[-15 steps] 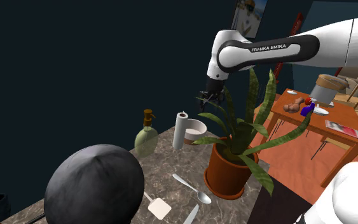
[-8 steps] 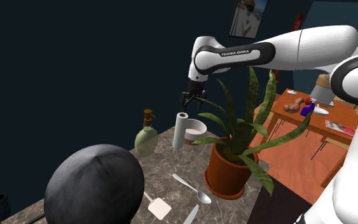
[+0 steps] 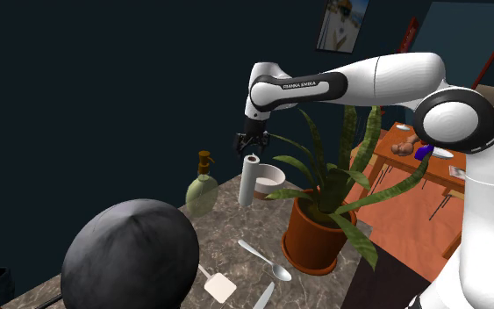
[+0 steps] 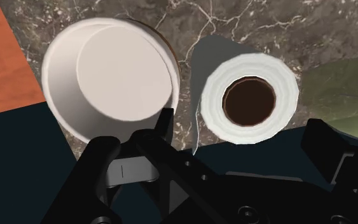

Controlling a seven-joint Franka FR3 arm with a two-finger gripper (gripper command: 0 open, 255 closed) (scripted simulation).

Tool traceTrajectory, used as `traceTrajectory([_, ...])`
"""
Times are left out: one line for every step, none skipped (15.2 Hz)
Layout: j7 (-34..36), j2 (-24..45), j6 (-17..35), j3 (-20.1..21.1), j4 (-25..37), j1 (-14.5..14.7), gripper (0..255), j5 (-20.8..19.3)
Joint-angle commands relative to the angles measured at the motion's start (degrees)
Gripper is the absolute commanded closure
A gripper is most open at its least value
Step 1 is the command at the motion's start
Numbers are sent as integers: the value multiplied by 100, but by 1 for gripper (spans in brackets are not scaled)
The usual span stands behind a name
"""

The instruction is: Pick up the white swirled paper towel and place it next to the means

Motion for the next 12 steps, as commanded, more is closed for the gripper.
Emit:
traceTrajectory([6,21,141,2,-116,7,0,-1])
traceTrajectory([6,36,211,2,-171,9,0,-2])
traceTrajectory([6,52,281,2,-225,11,0,-3])
traceTrajectory([7,60,322,3,-258,12,0,-3])
traceTrajectory([7,61,321,3,-256,12,0,-3])
traceTrajectory([7,62,321,3,-256,12,0,-3])
traceTrajectory([7,62,321,3,-255,12,0,-3])
traceTrajectory([7,62,321,3,-255,12,0,-3])
traceTrajectory([7,62,321,3,-255,12,0,-3])
traceTrajectory([7,62,321,3,-255,12,0,-3])
traceTrajectory([7,62,321,3,-255,12,0,-3])
traceTrajectory([7,62,321,3,-256,12,255,-3])
